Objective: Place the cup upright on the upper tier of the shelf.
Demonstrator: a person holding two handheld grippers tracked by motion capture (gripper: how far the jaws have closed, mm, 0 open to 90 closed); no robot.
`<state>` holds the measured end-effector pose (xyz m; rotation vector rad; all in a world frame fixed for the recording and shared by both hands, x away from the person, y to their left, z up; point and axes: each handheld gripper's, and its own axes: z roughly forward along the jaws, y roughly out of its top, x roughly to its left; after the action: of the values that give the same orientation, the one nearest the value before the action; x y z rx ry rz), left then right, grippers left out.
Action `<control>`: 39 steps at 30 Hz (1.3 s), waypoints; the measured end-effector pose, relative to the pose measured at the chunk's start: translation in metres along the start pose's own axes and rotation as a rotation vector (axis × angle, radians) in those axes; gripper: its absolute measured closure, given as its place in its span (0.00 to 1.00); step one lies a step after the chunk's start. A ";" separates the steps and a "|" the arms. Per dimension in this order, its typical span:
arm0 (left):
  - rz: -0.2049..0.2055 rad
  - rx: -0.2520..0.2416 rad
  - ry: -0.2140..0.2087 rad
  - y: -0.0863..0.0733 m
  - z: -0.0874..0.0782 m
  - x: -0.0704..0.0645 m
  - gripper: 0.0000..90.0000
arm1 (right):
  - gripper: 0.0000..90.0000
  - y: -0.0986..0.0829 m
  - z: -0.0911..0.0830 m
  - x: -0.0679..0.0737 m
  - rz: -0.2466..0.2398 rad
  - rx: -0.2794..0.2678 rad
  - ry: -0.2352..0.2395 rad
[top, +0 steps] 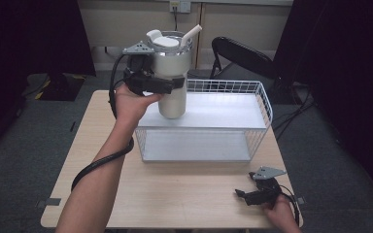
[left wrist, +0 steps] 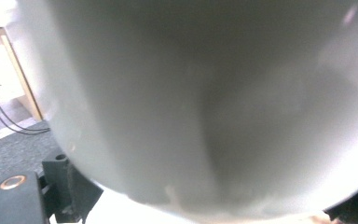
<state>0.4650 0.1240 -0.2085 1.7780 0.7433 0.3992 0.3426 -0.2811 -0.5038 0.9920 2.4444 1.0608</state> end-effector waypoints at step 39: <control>-0.003 0.017 0.050 -0.007 0.041 0.016 0.11 | 0.11 0.000 0.000 0.000 0.000 -0.001 0.000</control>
<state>0.4996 0.1060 -0.2298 1.7887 0.7864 0.4379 0.3427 -0.2812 -0.5038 0.9913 2.4442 1.0621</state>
